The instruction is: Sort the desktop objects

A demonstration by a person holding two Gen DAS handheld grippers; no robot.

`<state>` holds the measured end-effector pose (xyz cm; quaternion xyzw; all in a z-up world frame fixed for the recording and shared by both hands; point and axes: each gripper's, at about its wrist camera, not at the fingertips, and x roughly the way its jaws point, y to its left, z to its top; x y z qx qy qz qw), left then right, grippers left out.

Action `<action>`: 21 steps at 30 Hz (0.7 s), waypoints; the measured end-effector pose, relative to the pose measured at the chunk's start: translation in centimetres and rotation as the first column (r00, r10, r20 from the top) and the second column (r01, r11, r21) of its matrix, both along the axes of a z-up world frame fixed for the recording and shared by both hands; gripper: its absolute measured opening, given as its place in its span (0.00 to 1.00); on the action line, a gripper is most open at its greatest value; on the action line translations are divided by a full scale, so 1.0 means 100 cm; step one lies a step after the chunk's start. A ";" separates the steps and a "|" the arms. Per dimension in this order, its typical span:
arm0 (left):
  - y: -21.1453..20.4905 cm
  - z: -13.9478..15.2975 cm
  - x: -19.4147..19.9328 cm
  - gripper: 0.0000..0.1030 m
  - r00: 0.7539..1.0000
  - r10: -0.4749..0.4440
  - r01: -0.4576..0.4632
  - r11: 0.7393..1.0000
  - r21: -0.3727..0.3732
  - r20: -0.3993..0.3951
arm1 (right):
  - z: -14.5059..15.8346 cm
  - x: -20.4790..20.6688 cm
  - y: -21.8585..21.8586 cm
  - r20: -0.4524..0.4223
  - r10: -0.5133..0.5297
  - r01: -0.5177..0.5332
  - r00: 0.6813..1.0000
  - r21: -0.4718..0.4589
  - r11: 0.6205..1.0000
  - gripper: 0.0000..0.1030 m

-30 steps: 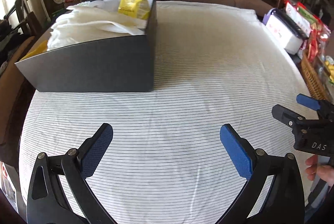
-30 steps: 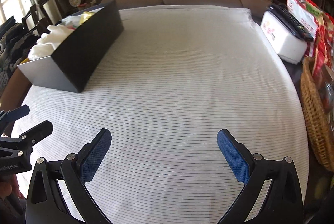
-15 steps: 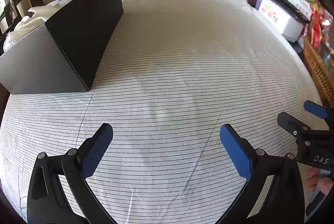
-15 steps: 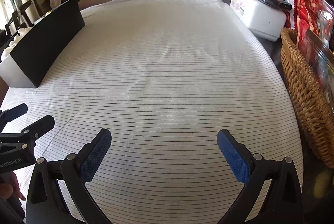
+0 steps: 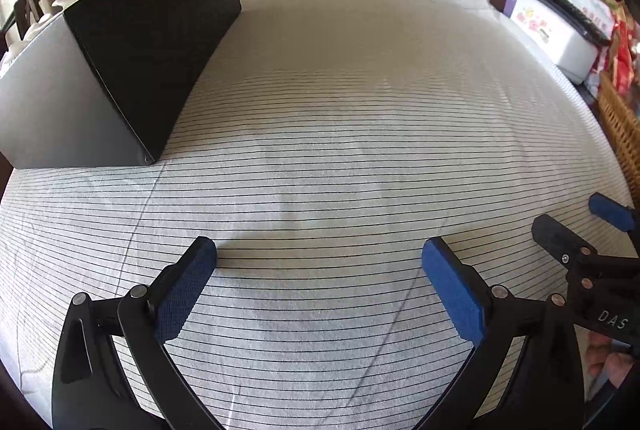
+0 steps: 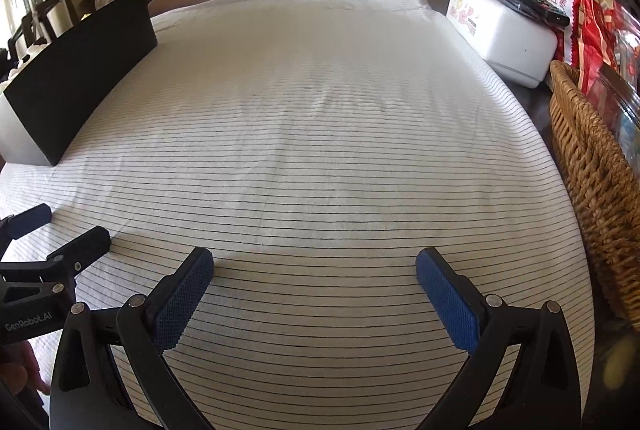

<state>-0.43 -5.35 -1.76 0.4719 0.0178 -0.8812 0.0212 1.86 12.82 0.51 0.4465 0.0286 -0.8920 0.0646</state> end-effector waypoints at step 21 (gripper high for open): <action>0.000 -0.002 0.000 1.00 1.000 0.010 -0.010 1.000 0.003 -0.013 | -0.002 -0.003 0.000 0.004 -0.013 0.013 1.000 0.017 1.000 1.00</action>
